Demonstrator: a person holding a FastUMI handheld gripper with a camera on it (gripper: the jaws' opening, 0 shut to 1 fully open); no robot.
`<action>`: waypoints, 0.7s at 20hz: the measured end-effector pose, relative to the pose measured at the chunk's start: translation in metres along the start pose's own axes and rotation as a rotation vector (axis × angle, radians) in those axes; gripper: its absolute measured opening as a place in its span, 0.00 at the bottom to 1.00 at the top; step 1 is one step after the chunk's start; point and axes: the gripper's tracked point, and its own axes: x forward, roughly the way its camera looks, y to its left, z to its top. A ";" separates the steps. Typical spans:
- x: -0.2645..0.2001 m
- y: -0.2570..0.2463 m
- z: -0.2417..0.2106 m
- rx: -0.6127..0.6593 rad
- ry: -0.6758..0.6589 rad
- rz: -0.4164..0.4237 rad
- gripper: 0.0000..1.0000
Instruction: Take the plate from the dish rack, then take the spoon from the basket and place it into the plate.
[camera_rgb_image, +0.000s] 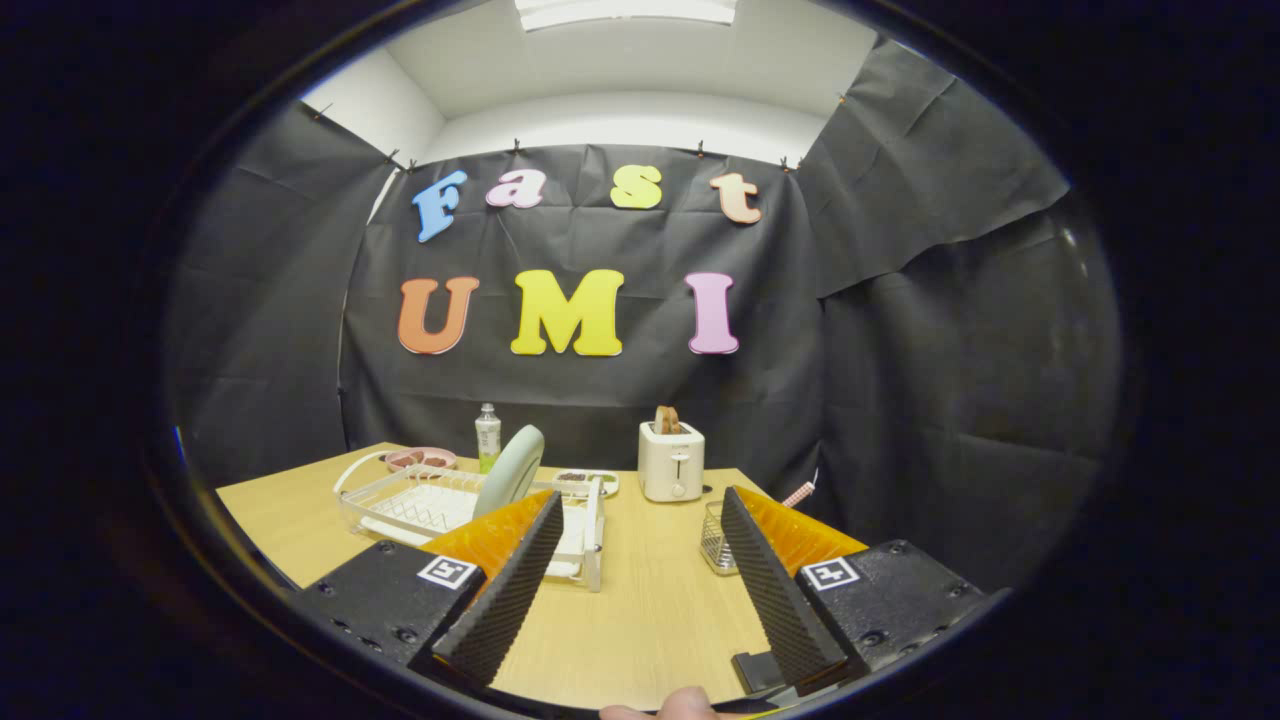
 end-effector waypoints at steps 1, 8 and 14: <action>0.000 0.000 0.001 0.001 0.005 -0.001 1.00; 0.014 0.018 0.012 0.027 0.041 0.046 1.00; 0.049 0.044 0.047 -0.009 0.052 0.106 1.00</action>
